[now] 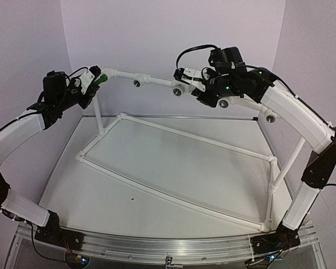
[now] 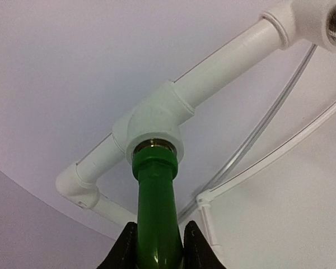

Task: Install the water faucets

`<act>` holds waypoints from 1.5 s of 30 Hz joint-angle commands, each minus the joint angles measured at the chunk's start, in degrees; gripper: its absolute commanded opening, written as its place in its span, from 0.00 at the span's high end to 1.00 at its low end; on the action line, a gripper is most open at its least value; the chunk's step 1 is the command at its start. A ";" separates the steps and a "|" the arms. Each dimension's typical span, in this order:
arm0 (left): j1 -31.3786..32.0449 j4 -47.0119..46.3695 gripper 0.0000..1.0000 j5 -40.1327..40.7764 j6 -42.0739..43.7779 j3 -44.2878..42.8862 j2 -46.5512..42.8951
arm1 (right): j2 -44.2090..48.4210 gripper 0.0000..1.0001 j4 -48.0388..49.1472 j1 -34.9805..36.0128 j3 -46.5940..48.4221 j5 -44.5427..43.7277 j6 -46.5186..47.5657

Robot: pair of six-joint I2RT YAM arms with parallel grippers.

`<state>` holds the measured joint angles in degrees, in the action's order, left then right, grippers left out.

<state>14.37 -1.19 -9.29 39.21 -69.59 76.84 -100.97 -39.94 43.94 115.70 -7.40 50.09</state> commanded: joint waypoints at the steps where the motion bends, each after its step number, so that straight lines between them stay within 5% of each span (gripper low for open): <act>1: 0.43 -4.92 0.82 3.23 27.27 3.08 -1.98 | 1.10 1.00 -2.59 0.85 -0.30 0.78 -4.03; 5: 0.43 -6.08 0.66 5.82 35.50 3.68 -2.23 | 0.85 1.00 -2.54 0.85 -0.23 0.40 -4.06; 10: 0.46 -4.17 0.12 6.80 33.75 3.27 -5.09 | 0.09 1.00 -2.55 0.80 0.38 -0.73 -5.00; 12: 0.58 -2.44 0.01 6.58 31.30 3.12 -7.25 | -0.17 1.00 -2.47 0.83 0.58 -0.98 -5.29; 21: 1.54 15.87 0.00 6.42 16.12 1.34 -18.86 | -0.81 1.00 -2.43 0.75 0.93 -1.11 -6.02; 24: 1.54 21.86 0.00 13.05 2.80 -3.08 -18.81 | -0.94 1.00 -2.39 0.80 1.02 -0.89 -6.50; 27: 1.62 31.80 0.00 25.69 -19.26 -14.05 -13.19 | -1.15 1.00 -2.42 0.77 1.23 -0.56 -7.07; 33: -3.78 45.70 0.00 13.09 -53.77 -28.64 -3.43 | -1.56 1.00 -2.43 0.80 1.81 0.05 -7.53; 38: -9.10 36.87 0.00 -5.45 -76.87 -23.88 -3.32 | -1.93 1.00 -2.40 0.82 2.63 0.22 -7.65; 45: -11.63 15.53 0.00 -15.82 -103.84 -6.82 -12.37 | -1.59 1.00 -2.48 0.79 2.41 0.54 -8.24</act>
<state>4.28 29.40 -14.39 -41.34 -83.22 70.59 -101.91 -41.41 43.92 117.43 -7.62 49.02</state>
